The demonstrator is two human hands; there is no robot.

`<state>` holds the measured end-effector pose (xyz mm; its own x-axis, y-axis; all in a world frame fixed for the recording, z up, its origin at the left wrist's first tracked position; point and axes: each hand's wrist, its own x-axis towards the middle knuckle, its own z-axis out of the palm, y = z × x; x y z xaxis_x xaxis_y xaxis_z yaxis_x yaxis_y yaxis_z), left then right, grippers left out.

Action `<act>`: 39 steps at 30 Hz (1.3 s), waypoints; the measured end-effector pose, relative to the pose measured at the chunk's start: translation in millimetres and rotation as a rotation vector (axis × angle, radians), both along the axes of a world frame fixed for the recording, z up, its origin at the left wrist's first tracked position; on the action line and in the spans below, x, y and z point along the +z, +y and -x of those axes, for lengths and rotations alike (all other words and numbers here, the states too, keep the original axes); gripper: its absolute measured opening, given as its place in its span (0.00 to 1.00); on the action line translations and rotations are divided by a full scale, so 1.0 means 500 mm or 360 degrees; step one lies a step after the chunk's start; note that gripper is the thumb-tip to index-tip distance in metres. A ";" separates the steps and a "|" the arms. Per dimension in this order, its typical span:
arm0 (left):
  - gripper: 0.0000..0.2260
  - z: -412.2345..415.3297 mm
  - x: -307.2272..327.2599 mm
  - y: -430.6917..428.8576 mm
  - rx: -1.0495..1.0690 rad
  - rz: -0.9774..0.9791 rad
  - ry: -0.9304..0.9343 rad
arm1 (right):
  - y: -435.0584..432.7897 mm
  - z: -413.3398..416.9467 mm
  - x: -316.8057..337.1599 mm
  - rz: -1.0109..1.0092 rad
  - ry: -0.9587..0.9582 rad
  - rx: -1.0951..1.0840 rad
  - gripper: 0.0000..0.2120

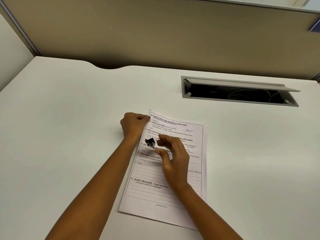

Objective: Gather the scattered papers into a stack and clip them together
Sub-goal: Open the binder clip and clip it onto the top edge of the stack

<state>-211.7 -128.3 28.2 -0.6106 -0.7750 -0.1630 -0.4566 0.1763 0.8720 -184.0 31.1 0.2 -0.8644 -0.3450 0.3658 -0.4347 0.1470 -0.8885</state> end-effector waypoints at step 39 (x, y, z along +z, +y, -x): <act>0.08 -0.023 -0.038 0.023 0.0115 0.0039 0.0397 | -0.088 0.238 0.093 -0.0576 0.0734 -0.0021 0.07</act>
